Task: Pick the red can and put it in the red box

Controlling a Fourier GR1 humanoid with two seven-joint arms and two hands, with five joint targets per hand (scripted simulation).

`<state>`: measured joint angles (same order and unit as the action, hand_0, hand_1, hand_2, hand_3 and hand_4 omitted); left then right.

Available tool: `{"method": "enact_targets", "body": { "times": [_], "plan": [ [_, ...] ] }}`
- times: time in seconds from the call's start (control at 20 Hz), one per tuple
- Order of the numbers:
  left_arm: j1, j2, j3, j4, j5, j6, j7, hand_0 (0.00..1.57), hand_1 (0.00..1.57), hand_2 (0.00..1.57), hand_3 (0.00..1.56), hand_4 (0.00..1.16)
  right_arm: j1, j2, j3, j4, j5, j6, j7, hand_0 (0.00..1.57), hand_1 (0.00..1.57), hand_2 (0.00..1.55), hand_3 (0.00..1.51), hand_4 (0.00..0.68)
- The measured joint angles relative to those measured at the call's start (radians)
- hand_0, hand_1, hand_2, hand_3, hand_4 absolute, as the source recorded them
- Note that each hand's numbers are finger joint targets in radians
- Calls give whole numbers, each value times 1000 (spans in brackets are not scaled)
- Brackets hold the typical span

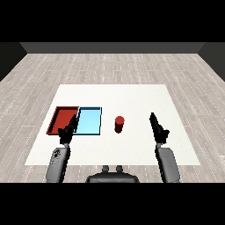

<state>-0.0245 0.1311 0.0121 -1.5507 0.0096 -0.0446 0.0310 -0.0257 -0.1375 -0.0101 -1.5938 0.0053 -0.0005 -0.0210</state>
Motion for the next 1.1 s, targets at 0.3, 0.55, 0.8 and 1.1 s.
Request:
{"method": "enact_targets", "body": {
  "times": [0.3,0.55,0.8,1.1],
  "plan": [
    [-1,-35,7,-10,0,12,-3,0,0,0,0,0,18,-15,-53,47,-54,76,-23,0,0,0,0,0],
    [-17,-70,21,-77,18,12,-231,0,0,0,0,0,11,-1,-77,15,-115,136,-207,0,0,0,0,0],
    [-6,-84,27,-63,24,-3,-365,0,0,0,0,0,14,-21,-111,55,-141,199,-319,0,0,0,0,0],
    [-16,-91,31,-34,14,4,-434,0,0,0,0,0,13,2,-108,55,-130,199,-345,0,0,0,0,0]
  ]
}}
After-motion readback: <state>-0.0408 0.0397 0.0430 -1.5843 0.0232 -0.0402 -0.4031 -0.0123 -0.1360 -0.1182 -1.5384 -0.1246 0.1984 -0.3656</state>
